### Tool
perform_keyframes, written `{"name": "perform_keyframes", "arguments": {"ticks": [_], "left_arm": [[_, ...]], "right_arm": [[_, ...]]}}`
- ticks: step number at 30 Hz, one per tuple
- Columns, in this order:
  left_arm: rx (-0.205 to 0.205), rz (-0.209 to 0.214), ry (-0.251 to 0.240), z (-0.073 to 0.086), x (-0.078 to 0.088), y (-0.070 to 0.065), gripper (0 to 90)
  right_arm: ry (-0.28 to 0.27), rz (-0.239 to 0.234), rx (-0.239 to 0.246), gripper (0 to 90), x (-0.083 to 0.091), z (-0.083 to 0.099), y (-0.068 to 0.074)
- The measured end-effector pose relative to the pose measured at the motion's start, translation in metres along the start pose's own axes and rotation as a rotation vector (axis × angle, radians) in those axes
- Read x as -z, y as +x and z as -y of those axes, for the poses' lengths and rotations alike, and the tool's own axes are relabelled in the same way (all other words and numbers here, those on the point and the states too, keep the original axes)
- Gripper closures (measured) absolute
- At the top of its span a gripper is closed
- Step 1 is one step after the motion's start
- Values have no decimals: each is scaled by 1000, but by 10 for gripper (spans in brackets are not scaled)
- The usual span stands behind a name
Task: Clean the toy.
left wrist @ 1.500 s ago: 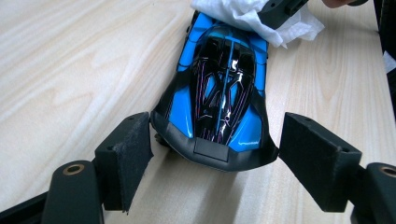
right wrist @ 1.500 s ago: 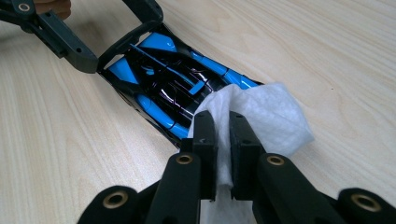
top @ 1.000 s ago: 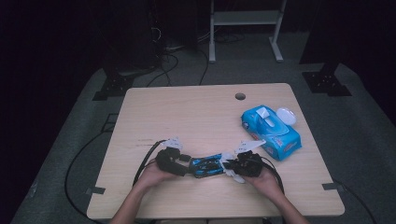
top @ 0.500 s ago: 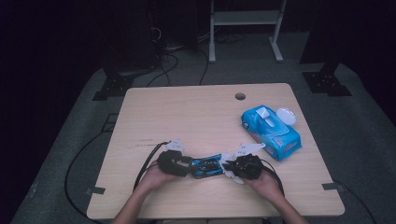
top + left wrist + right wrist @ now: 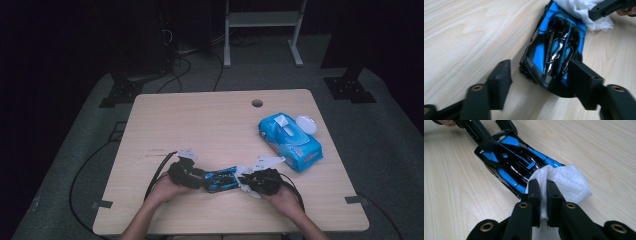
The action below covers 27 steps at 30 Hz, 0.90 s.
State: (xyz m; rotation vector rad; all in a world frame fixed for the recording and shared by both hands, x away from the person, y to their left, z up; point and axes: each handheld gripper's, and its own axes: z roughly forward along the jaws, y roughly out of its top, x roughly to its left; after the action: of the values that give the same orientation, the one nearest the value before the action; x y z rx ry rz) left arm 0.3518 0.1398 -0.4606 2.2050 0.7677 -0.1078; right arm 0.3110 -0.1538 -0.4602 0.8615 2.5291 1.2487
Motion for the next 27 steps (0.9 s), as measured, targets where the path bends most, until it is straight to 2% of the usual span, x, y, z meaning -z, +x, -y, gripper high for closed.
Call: {"name": "perform_keyframes", "arguments": {"ticks": [4,11,12,15,17,19,22,25,27], "left_arm": [[-15,-13,-1,0,2,-2,500],[-71,-55,-20,1,2,-8,512],[-93,-70,-24,1,2,-10,511],[-143,-116,-18,2,3,-16,506],[-152,-122,-23,2,3,-17,505],[-164,-129,-39,4,3,-19,505],[-161,-129,-31,5,4,-18,505],[-95,-108,-30,4,4,-15,491],[-62,-103,-7,2,4,-12,437]], "right_arm": [[0,2,0,835,0,0,0],[2,3,1,834,1,0,1],[4,-4,1,834,1,0,0],[16,3,2,834,4,-1,-4],[11,8,-6,834,5,-2,-7],[5,13,-35,834,10,-5,-19],[20,3,-45,834,11,-9,-26],[23,-16,-25,833,9,-11,-21],[39,-22,2,833,6,-10,-16]]}}
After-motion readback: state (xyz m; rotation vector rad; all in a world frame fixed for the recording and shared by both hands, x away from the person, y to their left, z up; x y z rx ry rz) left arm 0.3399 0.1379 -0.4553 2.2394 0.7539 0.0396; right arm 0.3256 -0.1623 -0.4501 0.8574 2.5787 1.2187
